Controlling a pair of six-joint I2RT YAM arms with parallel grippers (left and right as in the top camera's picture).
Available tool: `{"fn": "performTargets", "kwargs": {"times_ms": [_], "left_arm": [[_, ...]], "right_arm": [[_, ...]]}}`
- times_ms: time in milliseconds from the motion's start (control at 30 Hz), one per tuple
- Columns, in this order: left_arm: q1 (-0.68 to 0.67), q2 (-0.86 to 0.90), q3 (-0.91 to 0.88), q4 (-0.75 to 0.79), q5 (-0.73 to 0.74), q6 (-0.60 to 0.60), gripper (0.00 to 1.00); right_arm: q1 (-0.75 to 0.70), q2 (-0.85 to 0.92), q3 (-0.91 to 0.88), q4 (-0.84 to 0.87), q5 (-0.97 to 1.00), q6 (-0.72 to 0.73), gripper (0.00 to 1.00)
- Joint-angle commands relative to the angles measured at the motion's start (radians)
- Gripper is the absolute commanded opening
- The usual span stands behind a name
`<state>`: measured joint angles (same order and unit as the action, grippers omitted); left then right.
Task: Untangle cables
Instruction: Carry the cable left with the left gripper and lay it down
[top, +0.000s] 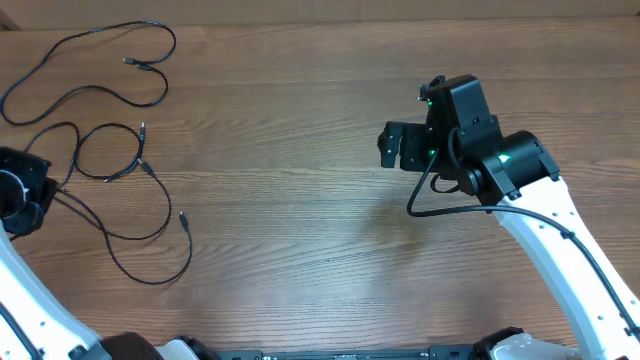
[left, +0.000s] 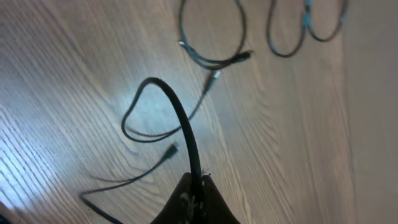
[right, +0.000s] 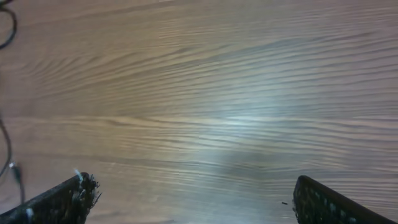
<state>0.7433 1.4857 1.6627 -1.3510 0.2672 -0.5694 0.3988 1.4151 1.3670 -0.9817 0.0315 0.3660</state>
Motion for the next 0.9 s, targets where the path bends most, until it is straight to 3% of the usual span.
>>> {"fn": "performTargets", "kwargs": {"times_ms": [0,233,367,467,767,833,867], "left_arm": [[0.064,0.097,-0.022,0.047,-0.058,0.019,0.04],[0.105,0.251,-0.022,0.242,-0.191,0.016,0.04],[0.119,0.307,-0.022,0.372,-0.351,0.039,0.04],[0.133,0.33,-0.022,0.445,-0.354,0.107,0.04],[0.281,0.498,-0.022,0.465,-0.379,0.101,0.05],[0.307,0.528,-0.022,0.468,-0.371,0.102,0.11],[0.322,0.539,-0.022,0.467,-0.367,0.101,0.2]], "right_arm": [[-0.002,0.001,0.012,0.003,0.05,0.0,1.0],[-0.002,0.001,0.012,0.003,0.05,0.0,1.0],[-0.002,0.001,0.012,0.003,0.05,0.001,1.0],[-0.002,0.001,0.012,0.003,0.05,0.0,1.0],[-0.002,0.001,0.012,0.003,0.05,0.0,1.0],[-0.002,0.001,0.012,0.003,0.05,0.001,1.0],[-0.002,0.001,0.012,0.003,0.05,0.0,1.0]]}}
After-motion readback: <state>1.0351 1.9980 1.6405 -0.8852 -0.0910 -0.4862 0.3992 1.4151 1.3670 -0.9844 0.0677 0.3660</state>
